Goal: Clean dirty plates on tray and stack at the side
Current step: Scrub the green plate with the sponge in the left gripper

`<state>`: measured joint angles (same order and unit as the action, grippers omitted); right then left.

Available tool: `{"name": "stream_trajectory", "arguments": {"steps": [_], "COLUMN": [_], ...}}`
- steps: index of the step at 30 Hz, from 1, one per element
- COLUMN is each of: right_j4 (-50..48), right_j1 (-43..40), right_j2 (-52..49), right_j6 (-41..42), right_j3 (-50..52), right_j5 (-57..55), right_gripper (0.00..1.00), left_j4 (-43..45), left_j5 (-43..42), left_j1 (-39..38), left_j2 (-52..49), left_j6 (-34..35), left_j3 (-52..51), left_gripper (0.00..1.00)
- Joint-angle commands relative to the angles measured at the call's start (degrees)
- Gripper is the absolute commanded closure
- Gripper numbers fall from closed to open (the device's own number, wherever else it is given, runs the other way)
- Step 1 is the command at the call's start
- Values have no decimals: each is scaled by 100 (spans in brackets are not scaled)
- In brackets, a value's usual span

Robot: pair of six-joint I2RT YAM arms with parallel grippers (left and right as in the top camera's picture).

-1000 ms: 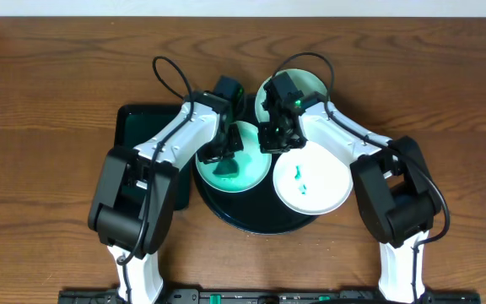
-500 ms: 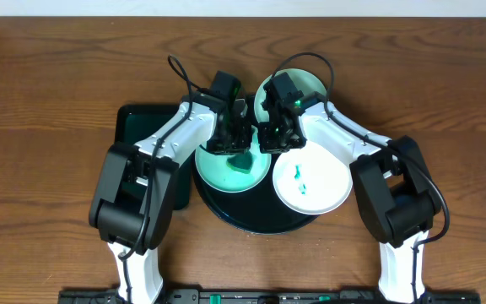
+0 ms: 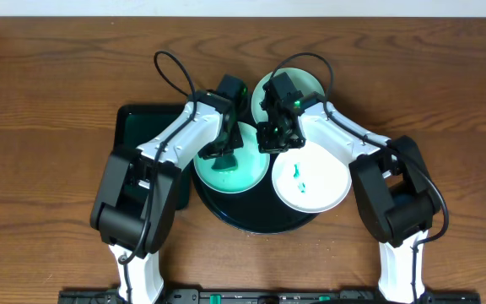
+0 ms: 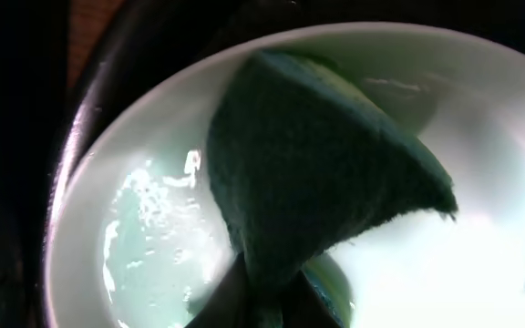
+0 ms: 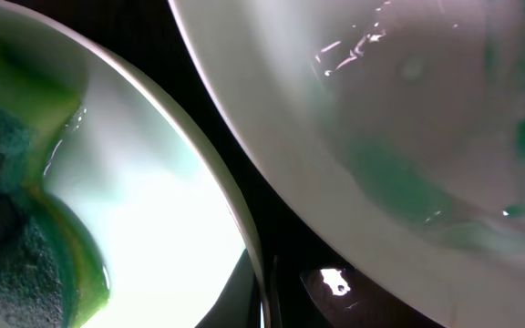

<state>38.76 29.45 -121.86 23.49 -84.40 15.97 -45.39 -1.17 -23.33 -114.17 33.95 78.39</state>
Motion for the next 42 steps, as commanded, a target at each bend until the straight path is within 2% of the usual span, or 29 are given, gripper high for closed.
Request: {"name": "stream_trajectory", "arguments": {"steps": [1,4,6,10,12,14,17,20,22,25,29,39,42], "right_j4": [24,24,22,22,24,31,31,28,28,24,15,20,20], "right_j1": [52,52,52,52,52,52,52,52,52,52,52,52,52], "right_j2": [-221,-221,-223,-221,-221,-223,-223,-221,-223,-223,-223,-223,-223], "right_j6": [46,46,48,46,46,46,46,46,46,46,48,48,46], "right_j3": [96,96,96,94,96,96,96,96,96,96,96,96,96], "right_j5": [-70,-68,-68,-68,-68,-68,-70,-72,-72,-92,-90,-90,-87], "right_gripper": [99,99,99,99,99,99,99,99,99,99,99,99,99], "left_j4": [-225,-111,55,461,579,590,584,501,240,-197,-549,-251,-15], "left_j5": [-1209,-2439,-2924,-2815,-2304,-1333,0,962,1615,1888,1241,-3067,-3239], "left_j1": [15,-87,-155,-225,-221,-190,-85,61,144,190,87,-275,-273], "left_j2": [-221,-221,-221,-221,-221,-221,-221,-221,-221,-221,-221,-221,-221], "left_j6": [-909,-1644,-1882,-1888,-1862,-1626,-1139,-699,-166,280,262,-1727,-1762], "left_j3": [-212,-212,-212,-214,-214,-214,-214,-212,-212,-212,-212,-212,-212], "left_gripper": [93,93,93,93,92,93,93,93,93,93,93,93,93]}}
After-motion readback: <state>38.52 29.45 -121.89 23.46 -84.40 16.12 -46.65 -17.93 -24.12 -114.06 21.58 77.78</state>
